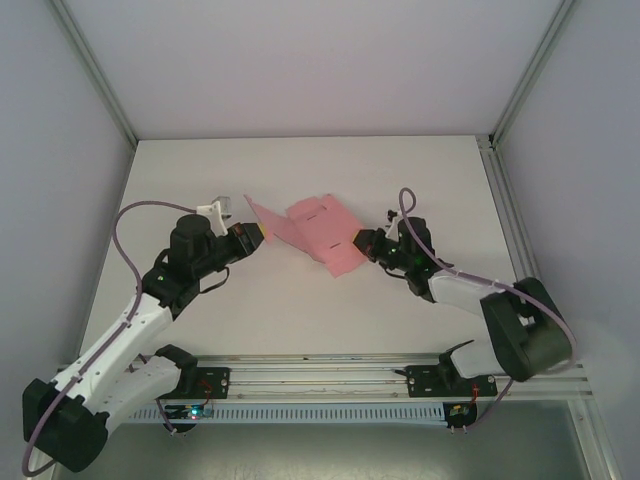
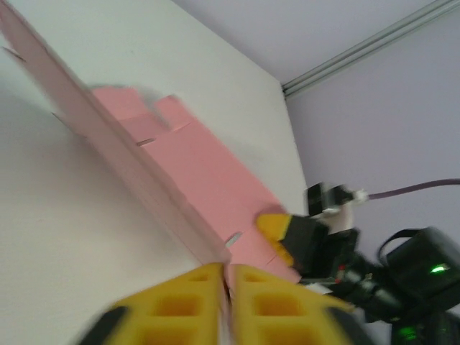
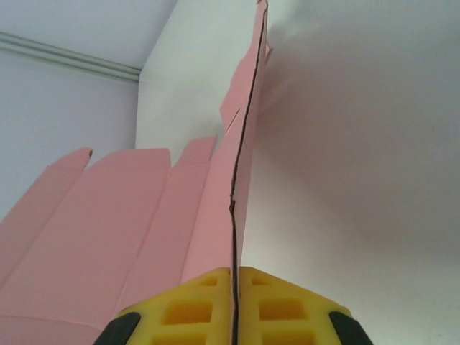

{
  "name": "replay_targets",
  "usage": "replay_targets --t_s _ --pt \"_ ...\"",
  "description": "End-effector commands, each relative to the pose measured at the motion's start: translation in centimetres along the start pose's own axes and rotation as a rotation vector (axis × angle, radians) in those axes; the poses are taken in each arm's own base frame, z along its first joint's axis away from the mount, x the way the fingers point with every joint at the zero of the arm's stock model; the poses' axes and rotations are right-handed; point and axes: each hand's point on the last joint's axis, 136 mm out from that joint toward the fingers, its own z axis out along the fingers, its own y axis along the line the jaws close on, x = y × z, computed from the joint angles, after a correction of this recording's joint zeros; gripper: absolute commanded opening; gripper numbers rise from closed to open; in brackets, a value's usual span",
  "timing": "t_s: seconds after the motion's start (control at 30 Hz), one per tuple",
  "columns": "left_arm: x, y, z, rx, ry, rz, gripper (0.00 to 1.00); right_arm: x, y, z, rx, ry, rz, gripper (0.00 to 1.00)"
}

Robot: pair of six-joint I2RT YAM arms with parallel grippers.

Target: Assemble paper box

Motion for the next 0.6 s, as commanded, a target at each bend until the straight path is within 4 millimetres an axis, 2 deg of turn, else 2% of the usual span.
replay_targets --t_s 0.0,0.03,0.1,0.17,0.3,0.33,0.4,0.5,0.57 --pt "-0.1 1.8 -2.4 -0.154 -0.032 0.063 0.87 -2.3 0.7 -1.9 0.111 -0.054 -0.327 0.0" --pt "-0.4 2.7 -3.5 -0.216 -0.057 0.083 1.0 -2.4 1.7 -2.5 0.104 -0.045 -0.418 0.0" --pt "-1.2 3.8 -5.5 -0.314 -0.118 0.117 1.0 -1.7 4.0 -3.3 0.045 0.012 -0.611 0.0" --pt "-2.1 4.2 -7.4 -0.377 -0.176 0.157 1.0 0.3 5.9 -4.1 -0.043 0.122 -0.792 0.0" --pt "-4.3 4.2 -8.8 -0.464 -0.246 0.206 1.0 4.3 9.0 -6.1 -0.275 0.308 -1.081 0.0" --pt "-4.8 4.2 -8.6 -0.483 -0.25 0.218 1.0 5.1 9.8 -6.8 -0.348 0.324 -1.153 0.0" --pt "-5.1 3.4 -7.1 -0.448 -0.212 0.277 1.0 6.2 10.9 -8.0 -0.466 0.335 -1.269 0.0" --pt "-4.0 0.5 -3.2 -0.234 -0.092 0.418 1.0 5.9 12.1 -9.0 -0.547 0.318 -1.327 0.0" --pt "-3.6 -0.3 -1.5 -0.156 -0.046 0.473 1.0 5.5 12.3 -9.4 -0.576 0.326 -1.336 0.0"
